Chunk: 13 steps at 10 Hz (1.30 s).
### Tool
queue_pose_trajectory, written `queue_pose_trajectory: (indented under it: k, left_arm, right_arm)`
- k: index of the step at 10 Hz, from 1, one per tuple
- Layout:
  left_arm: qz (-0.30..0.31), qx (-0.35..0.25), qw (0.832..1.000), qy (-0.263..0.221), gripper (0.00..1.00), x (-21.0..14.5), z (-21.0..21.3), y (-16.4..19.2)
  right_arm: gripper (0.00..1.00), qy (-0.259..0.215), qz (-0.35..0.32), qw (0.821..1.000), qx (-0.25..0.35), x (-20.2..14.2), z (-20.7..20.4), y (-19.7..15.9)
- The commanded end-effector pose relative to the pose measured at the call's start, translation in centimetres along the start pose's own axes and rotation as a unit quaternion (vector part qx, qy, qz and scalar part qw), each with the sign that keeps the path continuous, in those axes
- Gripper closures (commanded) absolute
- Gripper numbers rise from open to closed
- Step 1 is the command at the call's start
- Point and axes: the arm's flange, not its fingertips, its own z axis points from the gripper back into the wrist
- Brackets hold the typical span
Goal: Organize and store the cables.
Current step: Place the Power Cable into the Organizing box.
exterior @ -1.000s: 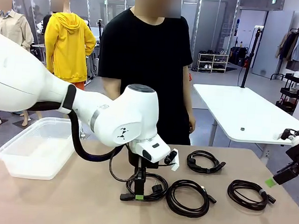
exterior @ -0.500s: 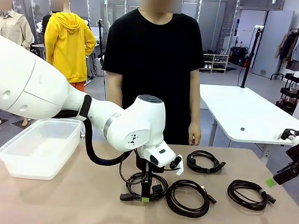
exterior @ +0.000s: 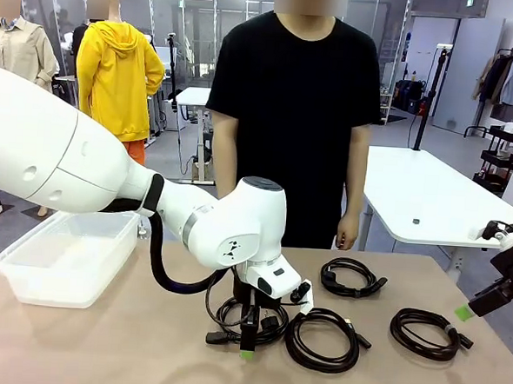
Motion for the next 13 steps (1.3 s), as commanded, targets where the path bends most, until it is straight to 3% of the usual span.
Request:
queue_pose_trajectory:
  k: [1, 2, 4, 7, 9, 13]
  left_arm:
    - [0.007, -0.003, 1.000, 0.017, 0.13, 0.4, -0.1, 0.3]
    - [0.008, -0.001, 1.000, 0.019, 0.48, 0.4, -0.1, 0.4]
    - [0.010, 0.000, 1.000, 0.022, 1.00, 0.3, 0.2, 0.4]
    - [0.006, 0.001, 1.000, 0.022, 0.97, 0.3, 0.5, 0.1]
    - [0.010, 0.000, 1.000, 0.017, 1.00, 0.1, 1.6, -0.1]
    - [-0.022, 0.020, 0.999, -0.013, 1.00, -1.5, 9.2, -3.0]
  right_arm:
    - [0.00, -0.001, -0.013, 1.000, 0.001, 0.2, -0.1, 0.1]
    - [0.00, -0.001, -0.013, 1.000, 0.001, 0.2, -0.1, 0.1]
    - [0.00, -0.001, -0.013, 1.000, 0.001, 0.2, -0.1, 0.1]
    - [0.00, -0.001, -0.013, 1.000, 0.001, 0.2, -0.1, 0.1]
    - [0.00, -0.001, -0.013, 1.000, 0.001, 0.2, -0.1, 0.1]
    - [0.00, -0.001, -0.013, 1.000, 0.001, 0.2, -0.1, 0.1]
